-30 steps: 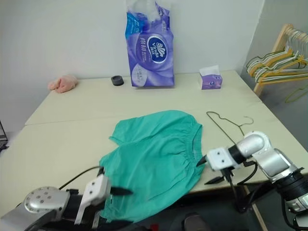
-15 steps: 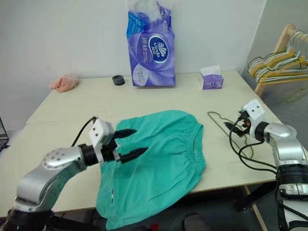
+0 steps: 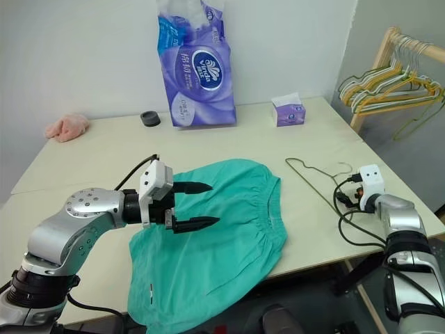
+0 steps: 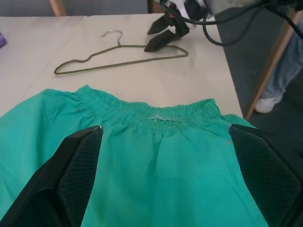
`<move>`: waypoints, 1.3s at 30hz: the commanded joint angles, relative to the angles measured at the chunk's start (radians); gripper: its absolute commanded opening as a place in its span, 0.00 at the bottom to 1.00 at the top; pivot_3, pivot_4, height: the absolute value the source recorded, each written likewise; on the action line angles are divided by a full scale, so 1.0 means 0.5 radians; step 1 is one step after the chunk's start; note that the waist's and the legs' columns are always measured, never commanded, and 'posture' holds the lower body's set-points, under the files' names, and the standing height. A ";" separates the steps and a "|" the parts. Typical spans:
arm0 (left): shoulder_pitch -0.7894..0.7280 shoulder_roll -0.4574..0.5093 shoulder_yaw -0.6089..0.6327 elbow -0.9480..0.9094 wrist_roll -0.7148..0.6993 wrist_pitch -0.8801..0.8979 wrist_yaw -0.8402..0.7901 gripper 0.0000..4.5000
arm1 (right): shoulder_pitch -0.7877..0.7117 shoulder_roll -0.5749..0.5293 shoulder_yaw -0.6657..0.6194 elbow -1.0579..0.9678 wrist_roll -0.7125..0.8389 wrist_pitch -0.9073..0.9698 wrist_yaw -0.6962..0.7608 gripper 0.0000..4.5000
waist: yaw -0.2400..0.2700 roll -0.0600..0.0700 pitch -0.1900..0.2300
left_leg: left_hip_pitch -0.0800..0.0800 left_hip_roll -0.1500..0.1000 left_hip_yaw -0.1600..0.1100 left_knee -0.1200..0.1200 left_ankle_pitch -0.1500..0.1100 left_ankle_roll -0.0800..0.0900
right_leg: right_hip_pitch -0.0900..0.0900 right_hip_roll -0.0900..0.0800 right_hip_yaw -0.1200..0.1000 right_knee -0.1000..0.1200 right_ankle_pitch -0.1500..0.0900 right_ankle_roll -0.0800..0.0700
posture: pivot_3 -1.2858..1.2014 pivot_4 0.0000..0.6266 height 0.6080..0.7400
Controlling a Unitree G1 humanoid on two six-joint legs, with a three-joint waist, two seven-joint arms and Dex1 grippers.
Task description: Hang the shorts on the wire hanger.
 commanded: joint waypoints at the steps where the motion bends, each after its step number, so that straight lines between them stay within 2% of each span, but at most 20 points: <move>1: -0.061 0.034 0.007 0.008 0.036 -0.048 -0.033 1.00 | -0.115 -0.002 0.061 0.159 -0.045 0.124 0.106 0.91 | -0.001 0.000 0.000 | 0.000 0.000 0.000 0.000 0.000 0.000 | 0.000 0.000 0.000 0.000 0.000 0.000 | 0.41 0.06 1.00; 6: -0.083 0.026 0.004 0.018 0.072 -0.060 -0.037 1.00 | -0.181 -0.002 0.202 0.295 -0.177 0.124 0.177 0.55 | -0.002 -0.004 -0.002 | 0.000 0.001 -0.001 0.000 0.000 0.000 | 0.001 0.001 0.000 -0.001 0.000 0.000 | 0.41 0.06 1.00; 13: -0.070 0.029 0.031 0.009 0.084 -0.038 -0.007 1.00 | -0.204 0.067 0.173 0.349 -0.171 0.141 0.072 0.02 | 0.003 -0.025 -0.016 | 0.003 0.001 -0.003 0.001 -0.001 -0.001 | 0.005 0.001 -0.002 -0.001 0.000 0.000 | 0.42 0.06 1.00; 20: -0.052 0.035 0.119 0.159 0.169 -0.058 0.127 1.00 | -0.221 0.046 0.108 0.114 -0.129 0.123 0.103 0.01 | 0.002 -0.024 -0.015 | 0.006 0.001 -0.004 0.001 -0.002 -0.003 | 0.010 0.000 -0.003 -0.003 0.000 0.001 | 0.42 0.06 1.00; 29: -0.269 -0.039 0.280 0.686 0.360 -0.253 0.430 1.00 | -0.004 0.061 0.128 -0.901 -0.132 0.027 0.075 0.01 | 0.000 -0.009 -0.006 | -0.017 0.001 -0.005 0.003 -0.001 -0.003 | -0.015 -0.003 -0.003 0.001 0.003 0.001 | 0.41 0.07 1.00; 32: -0.356 -0.037 0.325 0.817 0.339 -0.246 0.428 1.00 | 0.038 0.059 0.179 -1.144 -0.156 0.009 0.100 0.01 | 0.002 -0.009 -0.006 | -0.023 0.001 -0.009 0.003 -0.001 -0.003 | -0.020 -0.008 -0.006 0.002 0.008 -0.003 | 0.41 0.07 1.00; 39: -0.432 0.010 0.341 0.886 0.215 -0.087 0.201 1.00 | 0.045 -0.020 0.363 -1.432 -0.292 -0.415 0.197 0.01 | 0.001 -0.008 -0.005 | -0.026 -0.002 -0.009 0.003 -0.001 -0.003 | -0.022 -0.011 -0.008 0.001 0.009 -0.003 | 0.41 0.07 1.00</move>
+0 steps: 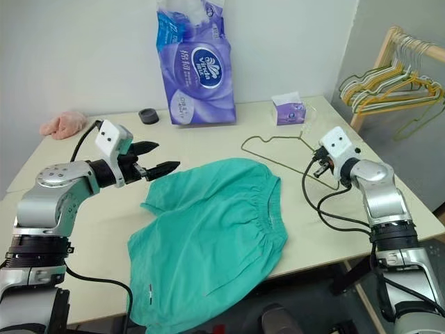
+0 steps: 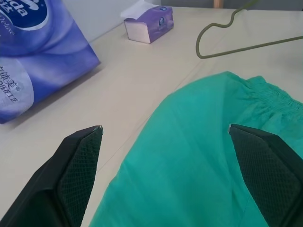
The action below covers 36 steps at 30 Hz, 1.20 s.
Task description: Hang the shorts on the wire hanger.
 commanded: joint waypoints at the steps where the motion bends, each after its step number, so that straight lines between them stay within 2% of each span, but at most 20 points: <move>1: -0.050 0.056 0.025 -0.049 -0.094 0.102 -0.137 1.00 | -0.024 -0.059 0.072 -0.197 -0.069 -0.270 0.083 0.01 | 0.000 0.000 0.000 | 0.000 0.000 0.000 0.000 0.000 0.000 | 0.000 0.000 0.000 0.000 0.000 0.000 | 0.41 0.07 1.00; 4: -0.027 0.076 -0.032 -0.055 -0.094 0.149 -0.237 1.00 | -0.004 -0.083 0.207 -0.355 -0.172 -0.546 0.153 0.01 | -0.002 0.001 0.001 | 0.000 0.001 -0.001 0.000 0.000 0.000 | -0.001 0.000 -0.001 0.001 0.000 0.000 | 0.41 0.07 1.00; 9: -0.070 0.050 -0.099 -0.018 -0.060 0.143 -0.288 1.00 | 0.008 -0.046 0.330 -0.498 -0.191 -0.764 0.244 0.01 | -0.004 0.001 0.001 | 0.001 0.002 -0.003 0.000 0.000 0.000 | -0.001 0.000 -0.003 0.002 0.000 0.000 | 0.40 0.07 1.00; 20: 0.062 0.136 -0.259 -0.238 -0.174 0.354 -0.645 1.00 | -0.146 0.059 0.383 -0.520 -0.191 -0.914 0.328 0.01 | -0.005 0.001 0.001 | 0.001 0.002 -0.004 0.001 0.000 0.000 | 0.000 -0.001 -0.003 0.003 0.001 -0.001 | 0.40 0.08 1.00; 29: 0.110 0.112 -0.250 -0.237 -0.168 0.373 -0.625 1.00 | -0.150 0.103 0.373 -0.518 -0.167 -1.032 0.336 0.01 | -0.002 0.001 0.001 | 0.001 0.001 -0.005 0.002 0.000 0.000 | 0.001 -0.001 -0.005 0.003 0.001 -0.001 | 0.40 0.08 1.00; 36: 0.135 0.107 -0.253 -0.258 -0.195 0.366 -0.646 0.55 | -0.134 0.141 0.358 -0.535 -0.133 -1.017 0.348 0.00 | -0.003 0.001 0.001 | 0.001 0.002 -0.006 0.002 0.000 0.000 | 0.001 -0.001 -0.005 0.004 0.001 -0.001 | 0.40 0.08 1.00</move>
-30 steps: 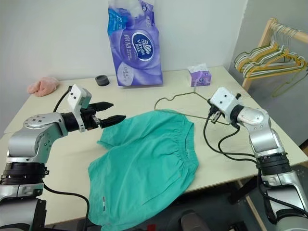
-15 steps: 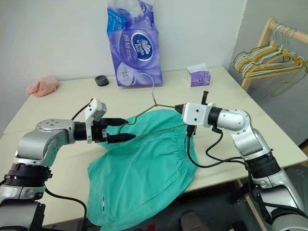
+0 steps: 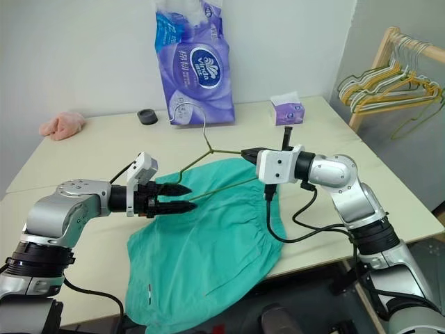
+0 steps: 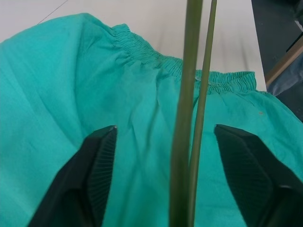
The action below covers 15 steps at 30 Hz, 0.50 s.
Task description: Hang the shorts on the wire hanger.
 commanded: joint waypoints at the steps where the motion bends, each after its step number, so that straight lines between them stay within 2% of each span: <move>1: 0.004 0.016 0.034 -0.068 -0.027 -0.024 -0.019 0.50 | -0.039 0.020 -0.047 -0.073 0.046 -0.010 -0.006 0.00 | 0.000 0.000 0.000 | 0.000 0.000 0.000 0.000 0.000 0.000 | 0.000 0.000 0.000 0.000 0.000 0.000 | 0.40 0.07 1.00; 7: 0.041 0.015 0.036 -0.103 -0.030 -0.039 -0.021 0.10 | -0.006 0.011 -0.018 -0.117 0.080 0.004 0.066 0.00 | 0.002 0.000 0.000 | 0.000 0.000 0.000 0.000 0.000 0.000 | 0.000 0.000 0.000 0.000 0.000 0.000 | 0.40 0.07 1.00; 10: 0.054 0.013 0.041 -0.116 -0.024 -0.043 -0.021 0.01 | 0.008 0.004 -0.011 -0.133 0.078 -0.004 0.097 0.00 | 0.002 0.000 0.000 | 0.000 0.000 0.000 0.000 0.000 0.000 | 0.000 -0.001 0.000 0.000 0.000 0.000 | 0.40 0.07 1.00; 15: 0.110 0.048 0.024 -0.159 0.020 -0.082 -0.007 0.00 | 0.098 -0.113 -0.037 -0.276 0.234 0.196 0.315 0.31 | 0.003 0.000 0.000 | 0.001 0.000 -0.001 0.000 0.000 0.000 | 0.000 0.000 -0.001 0.001 0.000 0.000 | 0.41 0.07 1.00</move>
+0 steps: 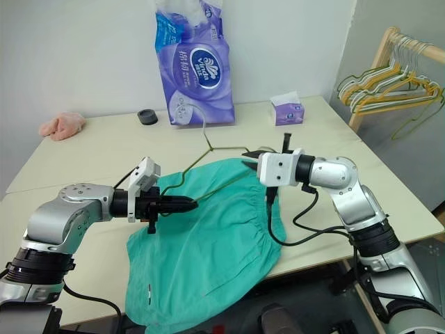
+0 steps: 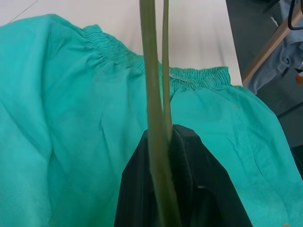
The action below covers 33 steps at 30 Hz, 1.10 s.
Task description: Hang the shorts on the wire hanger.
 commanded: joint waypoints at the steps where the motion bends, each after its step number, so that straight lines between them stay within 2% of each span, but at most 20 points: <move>1: 0.031 0.053 0.024 -0.050 0.029 -0.049 0.012 0.00 | 0.048 -0.127 -0.066 -0.187 0.191 0.205 0.196 0.39 | 0.003 0.000 0.000 | -0.001 0.000 -0.001 0.000 0.000 0.000 | 0.000 0.000 -0.001 -0.001 0.000 0.000 | 0.41 0.07 1.00; 6: 0.087 0.109 -0.012 -0.114 0.100 -0.141 -0.017 0.00 | 0.002 -0.249 -0.231 -0.272 0.439 0.740 0.251 0.76 | 0.008 0.000 0.000 | -0.001 -0.002 0.000 0.002 0.000 0.000 | 0.001 -0.003 -0.001 -0.001 0.000 0.000 | 0.40 0.07 1.00; 9: 0.119 0.184 -0.071 -0.181 0.183 -0.267 -0.079 0.00 | -0.041 -0.311 -0.235 -0.312 0.566 1.160 0.308 1.00 | 0.006 0.000 0.000 | 0.000 -0.001 0.000 0.002 0.000 0.000 | 0.002 -0.003 -0.001 -0.001 0.000 0.000 | 0.40 0.07 1.00; 13: 0.117 0.234 -0.095 -0.259 0.182 -0.306 -0.145 0.00 | -0.081 -0.389 -0.110 -0.332 0.582 1.426 0.411 1.00 | 0.003 0.001 0.001 | -0.001 -0.001 0.000 0.000 0.000 0.000 | 0.000 -0.002 -0.001 -0.001 0.000 0.000 | 0.40 0.07 1.00; 16: 0.091 0.253 -0.107 -0.333 0.164 -0.293 -0.181 0.00 | -0.154 -0.358 0.022 -0.250 0.547 1.546 0.453 1.00 | -0.001 0.001 0.001 | -0.001 -0.001 0.001 0.000 0.000 0.000 | 0.000 -0.002 -0.001 -0.002 0.000 0.000 | 0.40 0.07 1.00; 21: 0.073 0.257 -0.131 -0.411 0.167 -0.280 -0.202 0.00 | -0.282 -0.282 0.199 -0.017 0.460 1.527 0.528 1.00 | -0.001 0.002 0.001 | -0.001 -0.001 0.002 0.000 0.000 0.000 | 0.000 0.000 0.000 -0.002 -0.001 0.000 | 0.40 0.07 1.00; 27: 0.080 0.256 -0.135 -0.453 0.162 -0.264 -0.195 0.00 | -0.334 -0.265 0.305 0.064 0.458 1.564 0.676 1.00 | 0.001 0.002 0.001 | -0.003 -0.001 0.002 0.001 0.000 0.000 | -0.001 0.000 0.000 -0.003 0.000 0.000 | 0.40 0.07 1.00; 30: 0.084 0.254 -0.134 -0.471 0.159 -0.261 -0.195 0.00 | -0.339 -0.253 0.341 0.079 0.439 1.572 0.713 0.87 | 0.001 0.002 0.001 | -0.002 -0.001 0.001 0.001 0.000 0.000 | -0.001 0.000 0.000 -0.002 0.000 0.000 | 0.40 0.07 1.00; 33: 0.095 0.255 -0.137 -0.487 0.162 -0.285 -0.205 0.00 | -0.336 -0.245 0.363 0.081 0.430 1.585 0.734 0.65 | 0.001 0.002 0.001 | -0.002 -0.001 0.001 0.001 0.000 0.000 | -0.001 0.000 -0.001 -0.002 0.000 0.001 | 0.40 0.07 1.00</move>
